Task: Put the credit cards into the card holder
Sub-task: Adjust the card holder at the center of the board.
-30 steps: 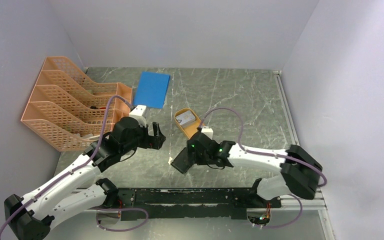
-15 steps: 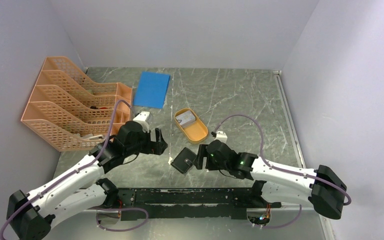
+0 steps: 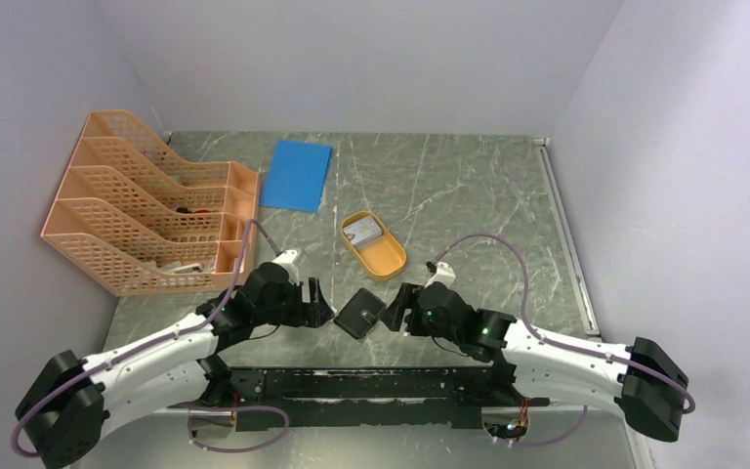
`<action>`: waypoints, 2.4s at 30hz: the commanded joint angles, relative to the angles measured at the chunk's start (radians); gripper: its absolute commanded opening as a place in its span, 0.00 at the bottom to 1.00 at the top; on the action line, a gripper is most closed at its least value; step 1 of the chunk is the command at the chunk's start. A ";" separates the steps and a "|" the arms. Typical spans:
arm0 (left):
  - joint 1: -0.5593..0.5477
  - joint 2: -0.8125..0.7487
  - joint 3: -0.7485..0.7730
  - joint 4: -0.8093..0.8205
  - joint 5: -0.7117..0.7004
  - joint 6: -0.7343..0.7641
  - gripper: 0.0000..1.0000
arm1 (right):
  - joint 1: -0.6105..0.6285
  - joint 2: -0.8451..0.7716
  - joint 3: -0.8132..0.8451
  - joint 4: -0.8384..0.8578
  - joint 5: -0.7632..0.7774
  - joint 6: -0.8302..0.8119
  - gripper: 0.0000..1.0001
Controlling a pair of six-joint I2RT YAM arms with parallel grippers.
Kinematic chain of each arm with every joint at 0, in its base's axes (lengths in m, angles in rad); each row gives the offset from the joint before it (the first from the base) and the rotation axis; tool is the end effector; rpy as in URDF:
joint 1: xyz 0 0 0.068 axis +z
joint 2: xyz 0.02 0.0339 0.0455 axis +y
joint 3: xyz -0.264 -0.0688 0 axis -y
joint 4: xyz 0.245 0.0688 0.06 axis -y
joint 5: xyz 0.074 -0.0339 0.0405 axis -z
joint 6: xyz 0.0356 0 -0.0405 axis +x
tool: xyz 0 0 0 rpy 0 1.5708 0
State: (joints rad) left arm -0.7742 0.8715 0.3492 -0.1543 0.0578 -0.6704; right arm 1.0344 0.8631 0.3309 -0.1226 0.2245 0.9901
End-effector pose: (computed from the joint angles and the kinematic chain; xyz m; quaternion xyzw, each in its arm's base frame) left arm 0.1256 -0.1257 0.1767 0.0592 0.8995 -0.3053 0.3070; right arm 0.0968 0.1474 0.1753 0.0298 0.8922 0.3194 0.3180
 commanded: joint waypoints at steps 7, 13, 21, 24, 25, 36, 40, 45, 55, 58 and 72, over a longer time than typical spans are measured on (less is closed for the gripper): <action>-0.014 0.275 0.073 0.257 0.084 -0.018 0.84 | 0.005 0.209 0.033 0.095 0.012 0.104 0.68; -0.043 0.323 0.058 0.333 0.122 -0.036 0.81 | -0.005 0.372 0.129 0.102 -0.002 0.101 0.63; -0.132 0.297 -0.014 0.387 0.085 -0.084 0.54 | -0.068 0.454 0.158 0.131 -0.084 0.017 0.55; -0.171 0.312 -0.006 0.385 0.067 -0.089 0.43 | -0.094 0.478 0.169 0.152 -0.108 -0.040 0.52; -0.186 0.316 0.005 0.367 0.051 -0.084 0.41 | -0.100 0.488 0.174 0.159 -0.115 -0.058 0.52; -0.243 0.241 0.083 0.207 -0.105 -0.066 0.33 | -0.122 0.549 0.265 0.144 -0.166 -0.178 0.50; -0.242 0.106 0.081 0.090 -0.247 -0.078 0.50 | -0.122 0.455 0.233 0.094 -0.150 -0.154 0.54; -0.202 0.150 0.090 0.066 -0.259 -0.057 0.60 | -0.122 0.410 0.161 0.118 -0.159 -0.078 0.55; -0.179 0.345 0.084 0.217 -0.082 -0.029 0.60 | -0.121 0.390 0.113 0.172 -0.123 0.012 0.55; -0.180 0.372 0.074 0.287 -0.009 -0.016 0.59 | -0.122 0.378 0.125 0.141 -0.111 0.004 0.55; -0.227 0.395 0.093 0.348 0.080 0.014 0.51 | -0.120 0.270 0.229 -0.093 -0.012 -0.180 0.60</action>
State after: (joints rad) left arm -0.9913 1.2873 0.4114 0.1581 0.1135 -0.6872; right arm 0.9157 1.1629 0.5068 -0.1268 0.1707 0.9001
